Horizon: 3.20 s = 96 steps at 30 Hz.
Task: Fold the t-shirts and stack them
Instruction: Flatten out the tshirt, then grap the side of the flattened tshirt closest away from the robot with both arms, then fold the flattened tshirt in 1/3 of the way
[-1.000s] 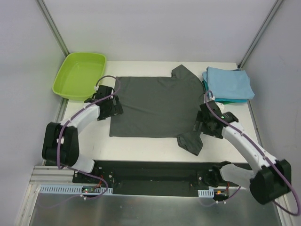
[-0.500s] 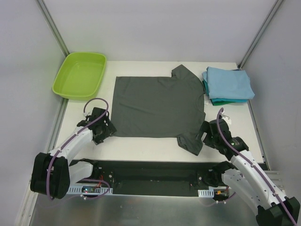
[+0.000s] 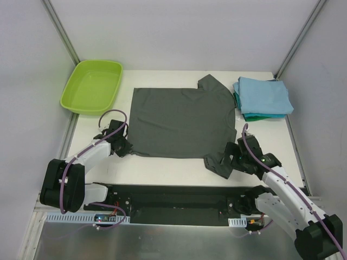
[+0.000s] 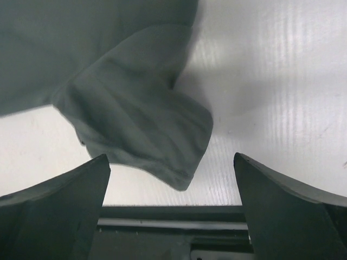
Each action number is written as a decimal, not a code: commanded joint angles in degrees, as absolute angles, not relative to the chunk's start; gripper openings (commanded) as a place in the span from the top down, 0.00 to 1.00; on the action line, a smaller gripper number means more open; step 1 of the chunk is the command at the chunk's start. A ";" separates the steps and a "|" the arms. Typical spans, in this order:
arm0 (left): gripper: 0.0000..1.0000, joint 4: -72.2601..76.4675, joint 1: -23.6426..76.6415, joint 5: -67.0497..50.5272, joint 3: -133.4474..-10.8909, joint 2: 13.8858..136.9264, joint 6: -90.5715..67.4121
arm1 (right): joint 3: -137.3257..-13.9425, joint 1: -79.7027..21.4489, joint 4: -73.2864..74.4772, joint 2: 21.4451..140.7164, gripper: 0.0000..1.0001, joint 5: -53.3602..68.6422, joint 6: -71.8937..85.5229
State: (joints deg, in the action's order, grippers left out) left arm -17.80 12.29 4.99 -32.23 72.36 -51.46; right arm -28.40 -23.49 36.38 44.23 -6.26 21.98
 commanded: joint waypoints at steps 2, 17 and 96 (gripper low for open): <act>1.00 -19.25 11.78 9.48 -30.94 72.78 -48.96 | -33.66 -26.70 40.60 46.58 0.04 4.75 12.05; 1.00 -20.21 10.11 11.34 -31.90 69.61 -47.29 | -39.72 -47.45 36.38 64.68 0.26 -5.10 8.09; 1.00 -28.65 8.53 17.58 -58.09 89.21 -50.89 | -84.54 -24.70 38.50 103.52 0.96 -6.85 -55.27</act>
State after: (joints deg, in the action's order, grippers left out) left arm -28.14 9.26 14.72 -56.01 88.16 -51.64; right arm -79.05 -25.34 38.85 100.82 -7.44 -42.02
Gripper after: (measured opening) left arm 0.008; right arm 0.034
